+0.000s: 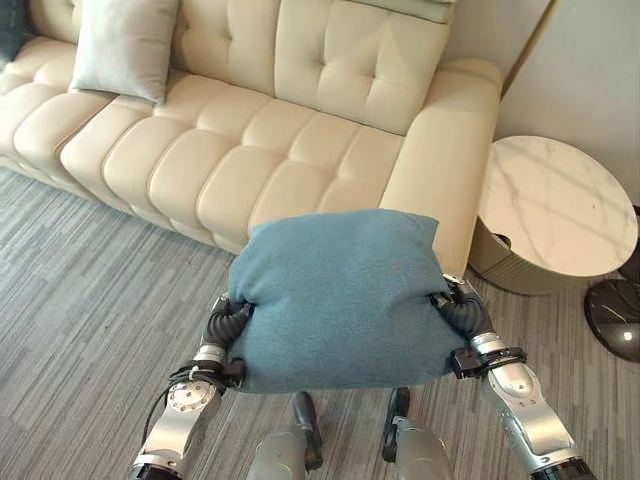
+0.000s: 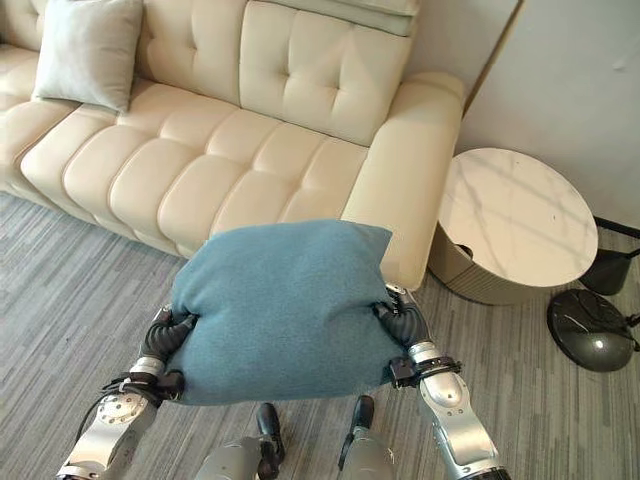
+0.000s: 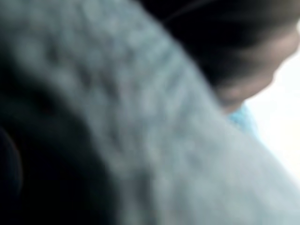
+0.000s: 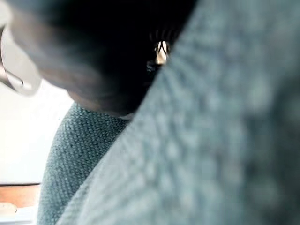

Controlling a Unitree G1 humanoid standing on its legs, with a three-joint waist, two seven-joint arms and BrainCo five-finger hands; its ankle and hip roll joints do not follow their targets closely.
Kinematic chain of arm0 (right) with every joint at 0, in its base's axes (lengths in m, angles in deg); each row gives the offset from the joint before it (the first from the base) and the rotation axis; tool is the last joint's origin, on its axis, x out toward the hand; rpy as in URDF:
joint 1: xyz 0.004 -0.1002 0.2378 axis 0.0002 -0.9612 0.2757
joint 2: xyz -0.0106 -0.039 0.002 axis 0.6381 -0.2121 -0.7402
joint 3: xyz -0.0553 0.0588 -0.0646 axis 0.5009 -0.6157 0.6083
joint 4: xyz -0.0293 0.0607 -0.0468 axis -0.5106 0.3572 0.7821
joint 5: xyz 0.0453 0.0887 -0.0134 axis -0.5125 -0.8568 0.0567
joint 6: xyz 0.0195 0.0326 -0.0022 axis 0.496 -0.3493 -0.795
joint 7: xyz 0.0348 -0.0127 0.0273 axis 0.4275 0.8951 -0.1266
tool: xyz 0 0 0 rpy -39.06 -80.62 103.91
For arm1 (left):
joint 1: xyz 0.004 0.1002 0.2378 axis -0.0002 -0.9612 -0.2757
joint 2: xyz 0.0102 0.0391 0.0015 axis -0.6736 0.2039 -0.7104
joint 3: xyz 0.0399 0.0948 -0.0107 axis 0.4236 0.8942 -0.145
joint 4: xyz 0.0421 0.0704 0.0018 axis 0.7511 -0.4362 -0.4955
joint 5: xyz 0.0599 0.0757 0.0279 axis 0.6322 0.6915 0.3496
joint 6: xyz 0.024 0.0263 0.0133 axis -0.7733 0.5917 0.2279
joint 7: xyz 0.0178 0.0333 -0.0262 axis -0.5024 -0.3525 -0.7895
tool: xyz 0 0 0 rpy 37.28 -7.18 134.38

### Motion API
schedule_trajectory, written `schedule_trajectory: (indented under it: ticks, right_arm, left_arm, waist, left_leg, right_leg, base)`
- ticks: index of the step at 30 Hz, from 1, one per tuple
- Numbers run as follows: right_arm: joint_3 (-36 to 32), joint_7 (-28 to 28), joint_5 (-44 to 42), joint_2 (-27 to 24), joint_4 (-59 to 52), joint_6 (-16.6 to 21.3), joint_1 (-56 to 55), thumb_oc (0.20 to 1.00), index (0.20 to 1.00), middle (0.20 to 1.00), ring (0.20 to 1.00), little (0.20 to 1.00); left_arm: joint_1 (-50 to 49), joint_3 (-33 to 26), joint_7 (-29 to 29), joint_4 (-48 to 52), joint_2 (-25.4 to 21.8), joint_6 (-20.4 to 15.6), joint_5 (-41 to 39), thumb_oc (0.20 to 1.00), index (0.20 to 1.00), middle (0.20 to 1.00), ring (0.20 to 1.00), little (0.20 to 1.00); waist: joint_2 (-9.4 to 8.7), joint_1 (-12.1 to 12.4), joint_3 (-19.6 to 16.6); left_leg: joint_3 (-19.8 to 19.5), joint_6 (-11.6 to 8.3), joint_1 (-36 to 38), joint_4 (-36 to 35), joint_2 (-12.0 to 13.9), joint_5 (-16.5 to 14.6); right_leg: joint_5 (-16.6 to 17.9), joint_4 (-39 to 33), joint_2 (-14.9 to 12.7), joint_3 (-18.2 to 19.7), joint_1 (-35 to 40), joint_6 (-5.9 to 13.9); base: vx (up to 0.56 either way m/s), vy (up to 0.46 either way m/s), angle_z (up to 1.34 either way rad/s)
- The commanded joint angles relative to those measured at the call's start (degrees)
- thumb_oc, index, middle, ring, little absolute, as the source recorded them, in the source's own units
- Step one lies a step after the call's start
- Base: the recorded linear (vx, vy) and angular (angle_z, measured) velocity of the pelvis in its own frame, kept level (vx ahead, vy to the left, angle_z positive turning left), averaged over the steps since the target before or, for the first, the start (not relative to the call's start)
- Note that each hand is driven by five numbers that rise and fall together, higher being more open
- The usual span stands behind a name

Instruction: Pick up all the scattered cushions and arrange them neatly on the sofa.

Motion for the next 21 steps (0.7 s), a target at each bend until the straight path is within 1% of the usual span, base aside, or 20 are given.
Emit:
schedule_trajectory:
  ticks: [1, 2, 3, 4, 5, 6, 7, 8, 9, 10, 11, 12, 13, 14, 15, 16, 17, 19, 20, 21]
  right_arm:
    - [1.54, -2.53, -1.86, 0.67, -4.41, 4.48, 4.72, 0.2, 0.2, 0.2, 0.2, 0.2]
    - [1.54, -2.53, -1.86, 0.66, -4.41, 4.48, 4.73, 0.2, 0.2, 0.2, 0.2, 0.2]
    - [1.87, -3.52, -3.47, 0.76, -4.23, 4.67, 4.65, 0.2, 0.2, 0.2, 0.2, 0.2]
    - [2.2, -3.81, -4.13, 0.73, -4.37, 4.68, 4.88, 0.2, 0.2, 0.2, 0.2, 0.2]
    - [2.22, -3.84, -4.19, 0.69, -4.35, 4.69, 4.89, 0.2, 0.2, 0.2, 0.2, 0.2]
    - [2.45, -3.71, -4.32, 0.79, -4.23, 4.85, 4.91, 0.2, 0.2, 0.2, 0.2, 0.2]
    - [2.35, -3.62, -4.21, 0.59, -4.27, 4.99, 4.71, 0.2, 0.2, 0.2, 0.2, 0.2]
    - [2.3, -3.89, -4.51, 0.33, -3.77, 4.59, 4.57, 0.2, 0.2, 0.2, 0.2, 0.2]
    - [2.61, -4.03, -4.93, 0.15, -3.48, 4.48, 5.08, 0.2, 0.2, 0.2, 0.2, 0.2]
    - [2.64, -4.04, -4.95, 0.12, -3.43, 4.51, 5.1, 0.2, 0.2, 0.2, 0.2, 0.2]
    - [2.86, -4.13, -5.33, 0.08, -3.43, 4.56, 5.41, 0.2, 0.2, 0.2, 0.2, 0.2]
    - [3.02, -4.52, -5.59, -0.21, -3.45, 4.62, 5.47, 0.2, 0.2, 0.2, 0.2, 0.2]
    - [2.84, -4.61, -5.36, -0.58, -3.58, 4.63, 5.13, 0.2, 0.2, 0.2, 0.2, 0.2]
    - [2.51, -4.4, -5.11, -0.9, -3.92, 4.54, 4.44, 0.2, 0.2, 0.2, 0.2, 0.2]
    - [1.93, -4.66, -4.86, -1.3, -4.32, 4.65, 3.38, 0.2, 0.2, 0.2, 0.2, 0.2]
    - [1.25, -4.54, -4.74, -1.53, -4.29, 4.79, 2.61, 0.2, 0.2, 0.2, 0.2, 0.2]
    - [0.43, -4.39, -4.26, -2.47, -3.98, 4.82, 1.63, 0.2, 0.2, 0.2, 0.2, 0.2]
    - [-0.15, -3.95, -4.06, -3.57, -3.71, 4.96, 1.48, 0.2, 0.2, 0.2, 0.2, 0.2]
    - [-0.25, -3.62, -4.04, -3.86, -3.47, 5.01, 1.64, 0.2, 0.2, 0.2, 0.2, 0.2]
    - [-0.32, -3.67, -3.92, -4.07, -3.1, 4.87, 1.86, 0.2, 0.2, 0.2, 0.2, 0.2]
  left_arm:
    - [2.32, 1.35, 2.76, 6.7, -0.14, -5.12, 0.76, 0.2, 0.2, 0.2, 0.2, 0.2]
    - [2.33, 1.35, 2.77, 6.69, -0.14, -5.12, 0.76, 0.2, 0.2, 0.2, 0.2, 0.2]
    - [2.36, 1.19, 2.49, 6.19, -0.27, -4.95, 0.84, 0.2, 0.2, 0.2, 0.2, 0.2]
    - [2.33, 0.75, 2.06, 5.71, -0.16, -4.87, 0.54, 0.2, 0.2, 0.2, 0.2, 0.2]
    - [2.33, 0.74, 2.04, 5.69, -0.14, -4.87, 0.53, 0.2, 0.2, 0.2, 0.2, 0.2]
    - [2.31, 0.94, 1.85, 5.56, -0.04, -4.81, 0.57, 0.2, 0.2, 0.2, 0.2, 0.2]
    - [2.33, 1.42, 1.98, 5.52, 0.21, -4.94, 0.37, 0.2, 0.2, 0.2, 0.2, 0.2]
    - [2.07, 2.19, 2.64, 5.45, 1.15, -5.05, -0.37, 0.2, 0.2, 0.2, 0.2, 0.2]
    - [1.99, 2.04, 2.63, 5.4, 0.98, -5.0, -0.22, 0.2, 0.2, 0.2, 0.2, 0.2]
    - [1.96, 2.02, 2.63, 5.41, 1.01, -5.0, -0.22, 0.2, 0.2, 0.2, 0.2, 0.2]
    - [1.78, 1.9, 2.61, 5.34, 0.8, -4.91, -0.14, 0.2, 0.2, 0.2, 0.2, 0.2]
    - [1.73, 1.7, 2.72, 5.3, 0.74, -4.91, -0.12, 0.2, 0.2, 0.2, 0.2, 0.2]
    - [1.6, 1.61, 2.71, 5.18, 1.0, -4.91, -0.13, 0.2, 0.2, 0.2, 0.2, 0.2]
    - [1.37, 1.87, 2.92, 5.26, 1.23, -4.92, -0.05, 0.2, 0.2, 0.2, 0.2, 0.2]
    - [1.06, 2.14, 3.32, 5.44, 1.63, -4.95, 0.08, 0.2, 0.2, 0.2, 0.2, 0.2]
    - [0.99, 2.34, 3.36, 5.44, 1.97, -5.14, 0.15, 0.2, 0.2, 0.2, 0.2, 0.2]
    - [1.3, 2.96, 3.53, 5.39, 2.34, -5.19, 0.26, 0.2, 0.2, 0.2, 0.2, 0.2]
    - [1.45, 3.25, 3.6, 5.45, 2.67, -5.47, 0.04, 0.2, 0.2, 0.2, 0.2, 0.2]
    - [1.55, 3.31, 3.51, 5.43, 2.73, -5.54, -0.01, 0.2, 0.2, 0.2, 0.2, 0.2]
    - [1.59, 3.34, 3.57, 5.37, 2.89, -5.43, -0.12, 0.2, 0.2, 0.2, 0.2, 0.2]
  waist:
    - [0.6, -2.22, -1.44]
    - [0.61, -2.25, -1.41]
    - [0.66, -2.57, -1.23]
    - [0.8, -2.32, -1.27]
    - [0.83, -2.49, -1.24]
    - [0.73, -2.52, -1.07]
    - [0.65, -2.92, -1.13]
    - [0.26, -3.76, -1.19]
    - [0.04, -3.71, -1.2]
    - [0.22, -3.73, -1.03]
    - [0.4, -3.62, -1.19]
    - [0.26, -4.13, -1.19]
    - [0.4, -4.6, -1.26]
    - [0.53, -4.99, -1.47]
    - [0.61, -5.55, -1.81]
    - [0.8, -6.04, -2.16]
    - [1.11, -7.22, -2.72]
    - [1.15, -7.4, -2.72]
    - [0.69, -7.19, -2.74]
    - [0.86, -6.93, -2.64]
  left_leg:
    - [-2.76, -3.03, 1.99, -2.55, -1.09, -2.24]
    - [-2.79, -3.03, 2.02, -2.56, -1.09, -2.24]
    - [-3.35, -3.38, 3.35, -2.98, -1.48, -3.33]
    - [-2.97, -3.49, 3.48, -2.97, -1.47, -3.54]
    - [-3.12, -3.49, 3.54, -2.94, -1.51, -3.69]
    - [-2.49, -3.17, 3.45, -3.15, -1.68, -2.99]
    - [-2.69, -3.09, 4.29, -3.72, -2.22, -3.29]
    - [-4.14, -2.87, 6.07, -3.9, -4.02, -4.54]
    - [-4.26, -2.85, 6.5, -4.0, -4.66, -5.04]
    - [-4.32, -2.88, 6.78, -3.93, -4.49, -5.34]
    - [-4.71, -3.14, 7.73, -4.07, -4.64, -6.59]
    - [-4.57, -3.12, 7.97, -4.09, -4.9, -6.29]
    - [-4.92, -3.33, 9.18, -4.04, -5.02, -7.0]
    - [-5.59, -3.38, 10.27, -3.83, -5.33, -7.92]
    - [-5.84, -3.68, 11.21, -3.3, -5.81, -8.76]
    - [-5.9, -4.61, 11.3, -1.75, -5.75, -9.27]
    - [-4.37, -6.97, 10.42, 4.78, -4.14, -8.46]
    - [-2.47, -9.43, 8.06, 14.01, -1.89, -5.04]
    - [-1.58, -9.92, 6.28, 17.19, -0.76, -3.46]
    - [-0.52, -9.59, 5.77, 17.11, 0.82, -3.78]
  right_leg:
    - [-8.33, 2.32, 9.35, 4.0, -0.2, 0.38]
    - [-8.34, 2.31, 9.35, 3.96, -0.15, 0.37]
    - [-8.31, 2.67, 9.95, 2.44, -2.09, 0.8]
    - [-8.31, 3.46, 9.11, -0.46, -2.62, 0.96]
    - [-8.58, 3.75, 9.0, -0.61, -2.61, 1.03]
    - [-7.84, 3.9, 8.36, -2.78, -2.83, 0.47]
    - [-8.18, 3.81, 9.97, -2.19, -3.57, 0.19]
    - [-6.68, 0.71, 12.82, 1.12, -5.05, 0.72]
    - [-4.92, -2.08, 12.07, 0.57, -5.88, 0.78]
    - [-5.06, -2.13, 12.23, 0.48, -5.54, 0.81]
    - [-5.21, -3.69, 11.92, -0.37, -6.43, 1.21]
    - [-3.09, -5.11, 11.38, -1.82, -7.65, 1.11]
    - [-2.81, -5.59, 11.42, -1.85, -8.16, 1.52]
    - [-2.95, -7.97, 11.48, -1.28, -6.95, 1.45]
    - [-2.46, -9.06, 11.55, -0.37, -5.89, 0.76]
    - [-2.15, -9.51, 11.5, 0.11, -5.07, 0.49]
    - [-2.0, -10.84, 11.37, -0.51, -2.51, -0.45]
    - [-2.92, -11.94, 12.19, -0.6, 0.71, -1.84]
    - [-3.73, -12.36, 12.28, -0.35, 1.9, -2.56]
    - [-4.85, -12.09, 12.73, 0.19, 2.8, -2.88]
  base:
    - [0.18, 0.116, 0.74]
    - [0.31, 0.118, 0.37]
    - [0.25, 0.067, 0.34]
    - [0.25, 0.068, 0.13]
    - [0.05, 0.035, 0.21]
    - [0.06, 0.023, 0.17]
    - [0.26, 0.031, 0.1]
    - [0.37, 0.002, 0.03]
    - [0.32, -0.005, 0.03]
    - [0.26, -0.019, 0.18]
    - [0.21, -0.036, 0.28]
    - [0.34, -0.082, 0.13]
    - [0.31, -0.103, -0.01]
    - [0.39, -0.085, 0.03]
    - [0.35, -0.079, 0.18]
    - [0.42, -0.144, 0.42]
    - [0.37, -0.179, 0.53]
    - [0.27, -0.17, 0.46]
    - [0.2, -0.118, 0.0]
    - [0.17, -0.067, -0.23]
